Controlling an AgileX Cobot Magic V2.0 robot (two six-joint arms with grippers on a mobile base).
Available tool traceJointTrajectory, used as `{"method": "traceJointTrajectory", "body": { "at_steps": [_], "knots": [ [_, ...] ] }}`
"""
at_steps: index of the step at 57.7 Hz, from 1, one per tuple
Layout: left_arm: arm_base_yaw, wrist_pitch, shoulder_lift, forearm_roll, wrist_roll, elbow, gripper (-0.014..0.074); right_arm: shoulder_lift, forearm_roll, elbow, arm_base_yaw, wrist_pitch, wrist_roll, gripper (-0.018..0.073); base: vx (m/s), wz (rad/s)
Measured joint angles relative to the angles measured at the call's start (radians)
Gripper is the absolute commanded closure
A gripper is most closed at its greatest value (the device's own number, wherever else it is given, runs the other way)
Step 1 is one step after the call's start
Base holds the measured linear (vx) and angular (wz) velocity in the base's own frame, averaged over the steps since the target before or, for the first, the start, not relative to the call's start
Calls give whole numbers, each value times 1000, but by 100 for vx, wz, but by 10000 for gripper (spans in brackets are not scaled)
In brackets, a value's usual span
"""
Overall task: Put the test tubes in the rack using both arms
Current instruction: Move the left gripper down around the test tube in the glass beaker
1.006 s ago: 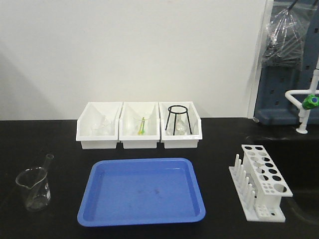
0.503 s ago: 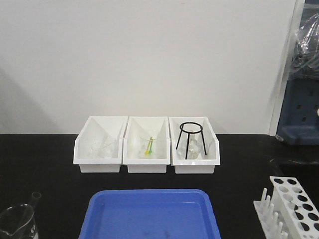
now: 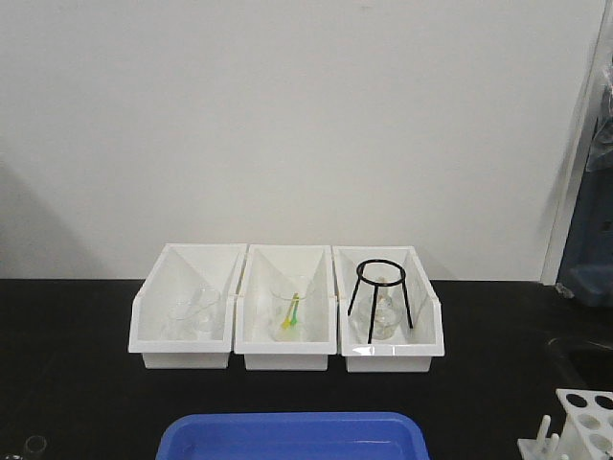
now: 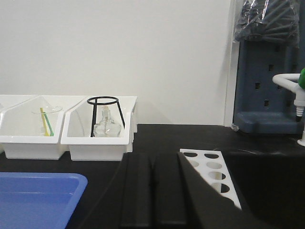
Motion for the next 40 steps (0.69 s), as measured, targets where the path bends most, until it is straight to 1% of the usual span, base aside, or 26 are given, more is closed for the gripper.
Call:
{"method": "traceJointTrajectory", "body": {
  "at_steps": [17, 40],
  "knots": [
    [0, 0, 0, 0, 0, 0, 601, 0, 0, 0, 0, 0, 0, 568, 9, -1],
    [0, 0, 0, 0, 0, 0, 601, 0, 0, 0, 0, 0, 0, 568, 1, 0]
  ]
}}
